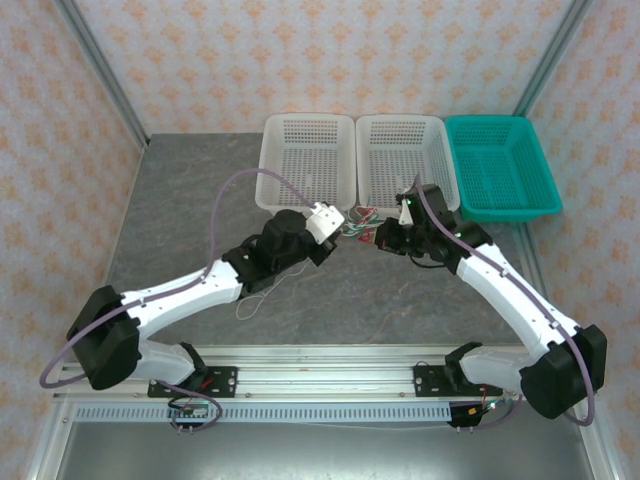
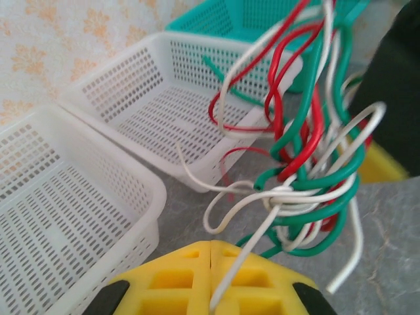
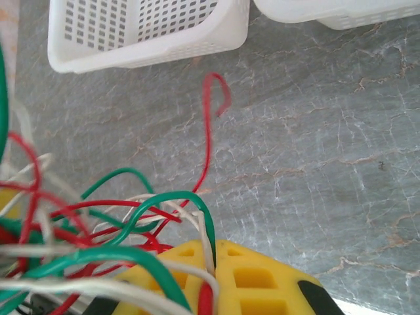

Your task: Untangle the cables

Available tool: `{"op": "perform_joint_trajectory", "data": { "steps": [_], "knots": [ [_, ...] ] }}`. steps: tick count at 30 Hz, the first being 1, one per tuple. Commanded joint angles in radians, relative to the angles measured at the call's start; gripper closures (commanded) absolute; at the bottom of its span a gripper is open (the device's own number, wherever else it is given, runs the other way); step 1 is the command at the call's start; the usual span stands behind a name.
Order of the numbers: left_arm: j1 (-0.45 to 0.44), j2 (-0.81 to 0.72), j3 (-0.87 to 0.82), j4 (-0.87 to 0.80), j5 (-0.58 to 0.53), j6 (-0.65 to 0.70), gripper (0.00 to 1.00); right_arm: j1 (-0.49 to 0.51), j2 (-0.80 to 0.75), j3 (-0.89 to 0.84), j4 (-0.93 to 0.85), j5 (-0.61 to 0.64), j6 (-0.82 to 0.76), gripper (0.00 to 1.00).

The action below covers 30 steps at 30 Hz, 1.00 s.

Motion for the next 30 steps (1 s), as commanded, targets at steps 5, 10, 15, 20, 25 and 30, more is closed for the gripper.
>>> {"op": "perform_joint_trajectory", "data": {
  "steps": [5,10,15,20,25,30],
  "knots": [
    [0.121,-0.181,-0.091,-0.031,-0.142,-0.213,1.0,-0.216,0.002,-0.212,0.024,0.201,0.208,1.0],
    [0.171,-0.243,-0.149,-0.058,-0.138,-0.271,1.0,-0.336,-0.009,-0.307,0.078,0.133,0.254,1.0],
    [0.207,-0.285,-0.171,-0.097,-0.17,-0.316,1.0,-0.362,-0.034,-0.325,0.042,0.176,0.242,1.0],
    [0.307,-0.307,-0.162,-0.2,-0.248,-0.407,1.0,-0.448,-0.087,-0.378,0.043,0.176,0.271,1.0],
    [0.352,-0.322,-0.187,-0.167,-0.056,-0.404,1.0,-0.459,-0.104,-0.396,0.075,0.09,0.225,1.0],
    [0.35,-0.332,-0.161,-0.122,0.105,-0.438,1.0,-0.45,-0.1,-0.4,0.07,0.002,0.19,1.0]
  ]
}}
